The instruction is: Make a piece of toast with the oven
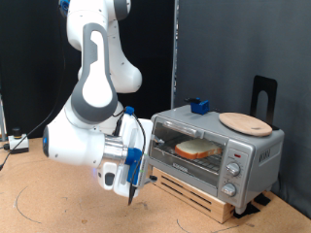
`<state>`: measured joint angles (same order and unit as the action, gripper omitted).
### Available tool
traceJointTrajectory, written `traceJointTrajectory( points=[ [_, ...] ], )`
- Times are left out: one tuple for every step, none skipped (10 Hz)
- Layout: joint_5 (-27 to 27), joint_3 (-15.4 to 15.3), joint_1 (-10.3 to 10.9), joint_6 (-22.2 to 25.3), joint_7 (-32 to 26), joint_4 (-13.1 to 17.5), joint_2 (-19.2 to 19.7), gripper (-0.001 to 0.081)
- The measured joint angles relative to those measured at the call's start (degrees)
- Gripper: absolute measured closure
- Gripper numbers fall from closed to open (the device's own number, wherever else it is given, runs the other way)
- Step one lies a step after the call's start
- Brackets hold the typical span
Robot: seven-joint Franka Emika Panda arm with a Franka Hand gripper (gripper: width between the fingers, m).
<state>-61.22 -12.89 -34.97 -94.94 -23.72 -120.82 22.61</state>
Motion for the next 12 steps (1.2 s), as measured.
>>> traceJointTrajectory(
  points=[
    [1.21, -0.20, 0.50, 1.70, 2.16, 2.70, 2.47, -0.0003],
    [3.63, -0.32, 1.30, 3.38, 5.30, 5.76, 4.94, -0.0003],
    [7.02, -0.40, 2.34, 5.41, 8.25, 9.05, 7.34, -0.0003],
    [9.40, -0.48, 3.59, 5.76, 9.05, 11.95, 9.58, -0.0003],
    [11.05, -0.40, 4.59, 5.75, 9.07, 14.39, 11.46, -0.0003],
    [10.42, -0.39, 4.48, 5.75, 9.07, 14.19, 11.46, -0.0003],
    [10.61, -0.33, 4.29, 7.60, 9.60, 14.30, 11.76, -0.0003],
    [10.76, -0.28, 4.23, 7.95, 9.69, 14.67, 12.60, -0.0003],
    [10.98, -0.28, 4.52, 7.58, 10.44, 15.58, 14.05, -0.0003],
    [11.01, -0.31, 5.16, 7.14, 12.42, 17.10, 15.99, -0.0003],
    [10.65, -0.49, 5.87, 6.69, 14.37, 18.88, 17.93, -0.0003],
    [10.03, -0.79, 6.56, 6.40, 15.67, 20.73, 19.71, -0.0003]
  ],
)
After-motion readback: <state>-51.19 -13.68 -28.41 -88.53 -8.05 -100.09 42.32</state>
